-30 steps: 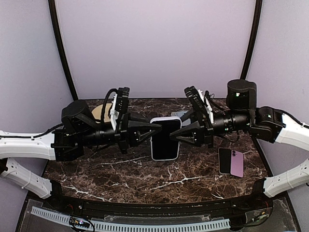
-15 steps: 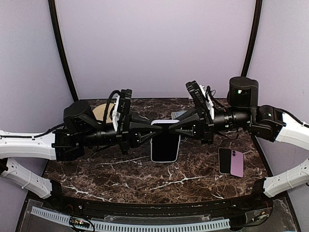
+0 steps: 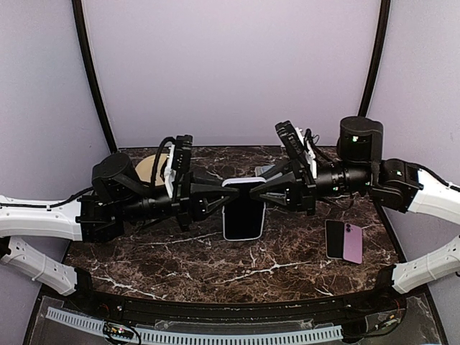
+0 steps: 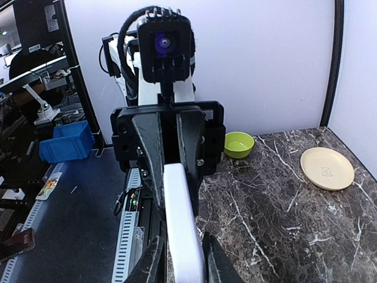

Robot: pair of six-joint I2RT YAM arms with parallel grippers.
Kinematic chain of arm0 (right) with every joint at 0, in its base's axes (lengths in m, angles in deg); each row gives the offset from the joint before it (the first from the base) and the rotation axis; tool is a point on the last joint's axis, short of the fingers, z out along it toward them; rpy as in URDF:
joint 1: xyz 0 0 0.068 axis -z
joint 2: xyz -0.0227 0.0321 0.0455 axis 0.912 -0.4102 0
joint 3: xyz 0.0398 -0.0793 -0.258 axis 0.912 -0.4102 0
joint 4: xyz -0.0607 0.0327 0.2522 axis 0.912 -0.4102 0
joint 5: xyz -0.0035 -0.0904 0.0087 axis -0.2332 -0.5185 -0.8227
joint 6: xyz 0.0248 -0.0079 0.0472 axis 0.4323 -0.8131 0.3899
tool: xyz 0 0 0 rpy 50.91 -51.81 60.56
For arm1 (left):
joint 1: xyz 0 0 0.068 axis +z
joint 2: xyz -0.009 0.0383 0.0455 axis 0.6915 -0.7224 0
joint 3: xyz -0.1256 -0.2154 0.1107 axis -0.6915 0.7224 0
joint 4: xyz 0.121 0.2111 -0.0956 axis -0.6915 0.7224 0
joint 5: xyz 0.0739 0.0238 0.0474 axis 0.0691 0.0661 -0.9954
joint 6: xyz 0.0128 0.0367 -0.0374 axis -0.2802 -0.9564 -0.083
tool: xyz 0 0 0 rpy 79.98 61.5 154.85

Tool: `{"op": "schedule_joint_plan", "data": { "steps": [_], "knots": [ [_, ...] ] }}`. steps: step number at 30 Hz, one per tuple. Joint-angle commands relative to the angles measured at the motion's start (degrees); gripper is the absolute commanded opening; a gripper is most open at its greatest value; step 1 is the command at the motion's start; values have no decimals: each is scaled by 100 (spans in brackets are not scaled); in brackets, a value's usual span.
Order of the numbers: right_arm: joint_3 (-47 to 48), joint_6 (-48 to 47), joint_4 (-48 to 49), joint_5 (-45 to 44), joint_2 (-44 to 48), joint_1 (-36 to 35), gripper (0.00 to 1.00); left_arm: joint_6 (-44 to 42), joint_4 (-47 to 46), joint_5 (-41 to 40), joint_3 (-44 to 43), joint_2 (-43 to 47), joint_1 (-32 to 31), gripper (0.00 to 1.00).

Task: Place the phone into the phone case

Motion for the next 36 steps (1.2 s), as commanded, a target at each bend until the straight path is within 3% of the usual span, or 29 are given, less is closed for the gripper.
{"op": "schedule_joint_plan", "data": {
  "steps": [1, 5, 9, 11, 13, 16, 18, 20, 24, 29, 36],
  "knots": [
    [-278, 336, 446, -52, -31, 11, 23, -15, -792, -288, 59, 445, -12, 0],
    [-423, 582, 771, 37, -105, 7, 23, -40, -751, -176, 1, 440, -9, 0],
    [-370, 654, 801, 337, -279, 11, 29, -43, -721, -156, -55, 407, -9, 0],
    [-341, 702, 801, 370, -340, 12, 21, -26, -718, -146, -67, 394, -10, 0],
    [-336, 715, 946, 421, -341, 12, 2, -18, -695, -150, -61, 384, -15, 0],
    [-384, 734, 1070, 350, -174, 11, 0, -40, -608, -176, -33, 403, -9, 0],
    [-404, 761, 1132, 274, 19, 35, 0, -139, -429, -2, -20, 362, -15, 12],
    [-403, 765, 1164, 256, 164, 37, 0, -260, -126, 141, -9, 263, -16, 37],
    [-351, 784, 1157, 240, 371, 47, 0, -213, 218, 351, 106, 66, -23, 47],
    [-339, 755, 1094, 146, 525, 59, 0, -121, 87, 462, 286, -72, -101, 46],
    [-316, 718, 1030, 116, 553, 62, 0, -61, 60, 465, 258, -200, -172, 15]
  ]
}}
